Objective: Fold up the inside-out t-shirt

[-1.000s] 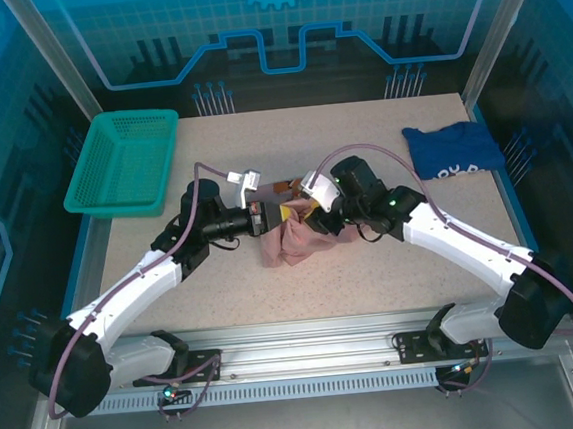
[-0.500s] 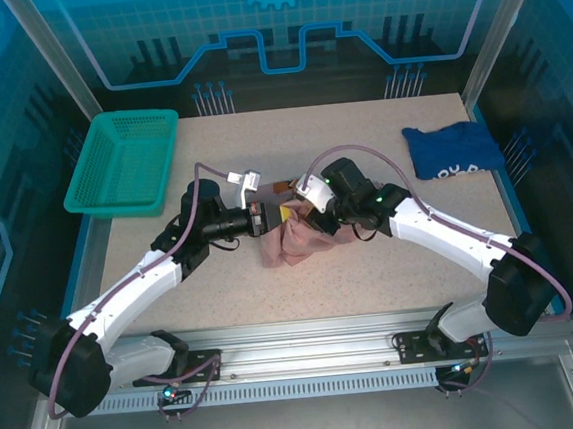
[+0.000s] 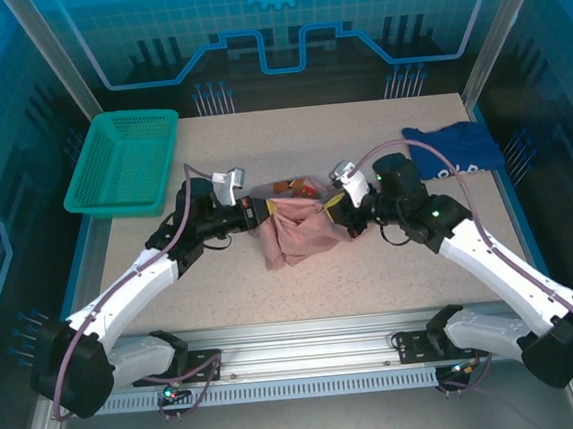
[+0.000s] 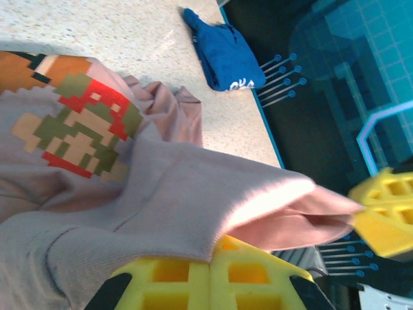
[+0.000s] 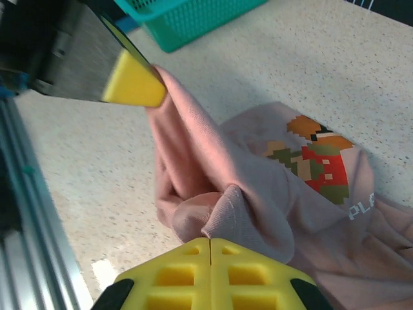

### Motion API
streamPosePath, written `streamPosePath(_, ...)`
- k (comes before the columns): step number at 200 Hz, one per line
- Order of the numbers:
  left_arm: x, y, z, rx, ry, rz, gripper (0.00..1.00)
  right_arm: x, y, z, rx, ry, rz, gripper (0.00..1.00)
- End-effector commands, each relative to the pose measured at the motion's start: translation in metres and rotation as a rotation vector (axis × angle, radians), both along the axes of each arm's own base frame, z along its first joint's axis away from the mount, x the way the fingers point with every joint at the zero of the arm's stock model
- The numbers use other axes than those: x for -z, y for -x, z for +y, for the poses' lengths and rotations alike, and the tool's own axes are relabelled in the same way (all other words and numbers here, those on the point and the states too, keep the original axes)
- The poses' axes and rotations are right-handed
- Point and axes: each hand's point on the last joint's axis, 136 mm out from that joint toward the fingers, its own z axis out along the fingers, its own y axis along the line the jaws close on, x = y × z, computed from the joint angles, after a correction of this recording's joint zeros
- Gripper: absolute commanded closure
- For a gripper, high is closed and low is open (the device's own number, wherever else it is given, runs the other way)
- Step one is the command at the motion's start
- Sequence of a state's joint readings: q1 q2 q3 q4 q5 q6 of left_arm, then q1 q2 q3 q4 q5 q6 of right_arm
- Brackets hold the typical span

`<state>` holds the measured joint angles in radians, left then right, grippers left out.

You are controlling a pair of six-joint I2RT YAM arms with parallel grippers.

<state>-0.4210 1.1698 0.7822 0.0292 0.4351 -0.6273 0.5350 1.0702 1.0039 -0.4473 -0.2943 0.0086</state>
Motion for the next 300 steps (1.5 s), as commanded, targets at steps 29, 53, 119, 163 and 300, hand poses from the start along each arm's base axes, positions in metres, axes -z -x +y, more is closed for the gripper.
streamPosePath(29,0.038,-0.014,0.037,-0.176,-0.174,0.087,1.00,-0.001,0.006,-0.011,0.013,-0.190,0.159,1.00)
streamPosePath(53,0.047,-0.013,0.037,-0.157,-0.209,0.095,0.96,0.011,0.005,-0.007,0.003,-0.203,0.196,1.00)
streamPosePath(119,0.038,0.021,0.016,-0.010,-0.321,-0.072,0.57,0.019,-0.003,0.001,0.001,-0.214,0.234,1.00)
streamPosePath(163,0.043,0.041,-0.029,0.183,-0.287,-0.091,0.59,0.023,-0.005,0.003,0.001,-0.213,0.240,1.00)
streamPosePath(300,0.076,-0.023,-0.064,0.215,-0.283,0.013,0.52,0.038,0.003,-0.005,0.012,-0.164,0.238,1.00)
